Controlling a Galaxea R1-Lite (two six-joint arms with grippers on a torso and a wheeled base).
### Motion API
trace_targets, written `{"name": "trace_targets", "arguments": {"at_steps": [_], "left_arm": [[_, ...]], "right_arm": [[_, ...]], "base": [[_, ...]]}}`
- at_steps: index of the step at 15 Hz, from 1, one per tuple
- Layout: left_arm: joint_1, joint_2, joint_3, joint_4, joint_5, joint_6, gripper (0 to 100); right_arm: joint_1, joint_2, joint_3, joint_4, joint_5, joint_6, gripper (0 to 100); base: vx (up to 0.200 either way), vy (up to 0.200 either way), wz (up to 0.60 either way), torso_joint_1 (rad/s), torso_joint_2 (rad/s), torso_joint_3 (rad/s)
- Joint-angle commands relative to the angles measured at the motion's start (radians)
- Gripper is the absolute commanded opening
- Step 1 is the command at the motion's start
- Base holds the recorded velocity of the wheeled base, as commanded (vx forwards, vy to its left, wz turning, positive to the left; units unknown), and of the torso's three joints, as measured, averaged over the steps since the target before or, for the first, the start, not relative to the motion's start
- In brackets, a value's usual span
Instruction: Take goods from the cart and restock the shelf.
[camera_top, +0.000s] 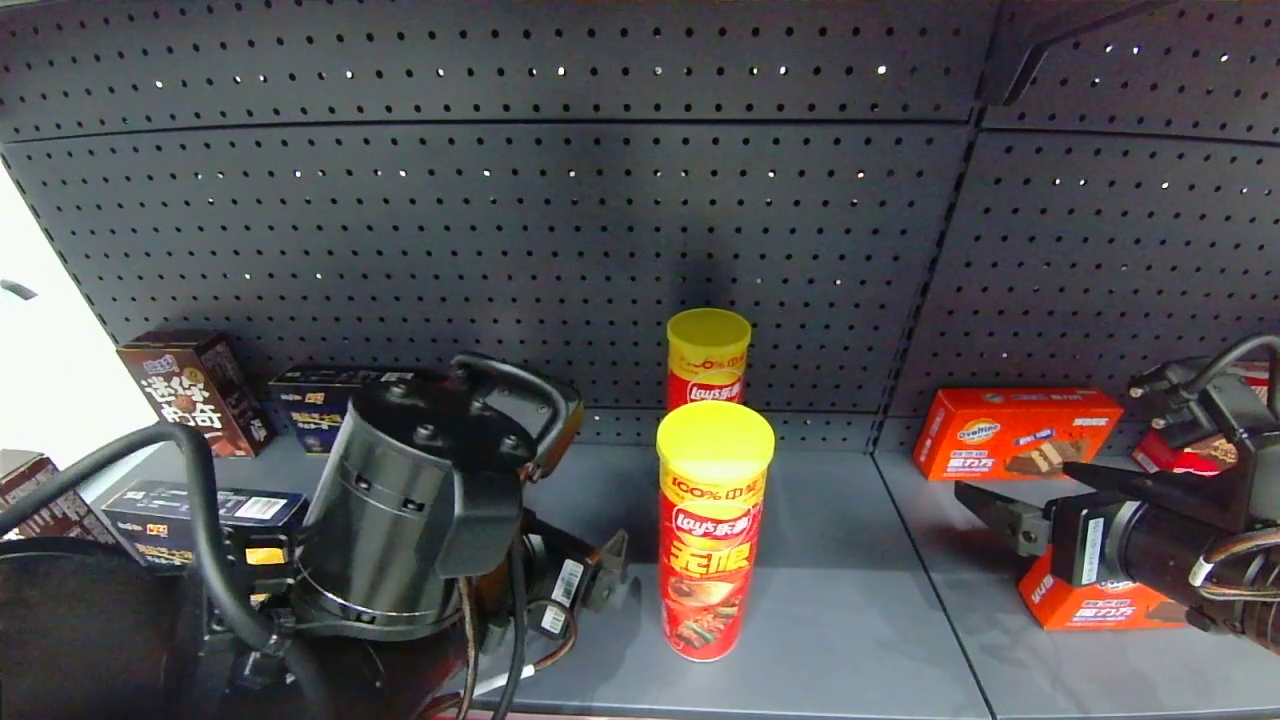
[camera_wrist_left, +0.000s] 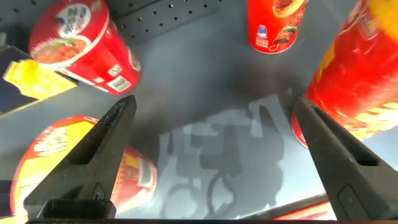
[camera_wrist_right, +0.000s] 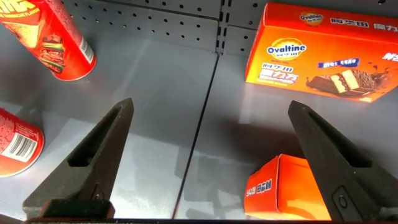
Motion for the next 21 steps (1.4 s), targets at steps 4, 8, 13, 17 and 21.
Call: {"name": "trace_targets", "arguments": {"at_steps": [4,8,13,17,21], "left_arm": [[0.002,-0.018,-0.027,0.023,-0.002,-0.022,100],[0.029,-0.02,-0.096,0.146,-0.069,-0.095,100],[0.066,-0.05,-0.136,0.315,-0.126,-0.089,100],[0.064,-0.076,-0.137,0.402,-0.168,-0.118,100],[0.064,-0.035,-0.154,0.394,-0.184,-0.158,100]], "right_arm": [[-0.014,-0.004,0.006,-0.001,0.003,0.0,100],[-0.023,-0.007,0.009,-0.001,0.01,0.0,100],[-0.023,-0.009,0.021,-0.002,0.01,0.0,100],[-0.031,-0.009,0.035,-0.016,0.012,0.0,100],[-0.031,-0.005,0.035,-0.019,0.014,0.0,100]], "base": [[0.0,0.0,0.0,0.0,0.0,0.0],[0.0,0.0,0.0,0.0,0.0,0.0],[0.0,0.0,0.0,0.0,0.0,0.0],[0.0,0.0,0.0,0.0,0.0,0.0],[0.0,0.0,0.0,0.0,0.0,0.0]]}}
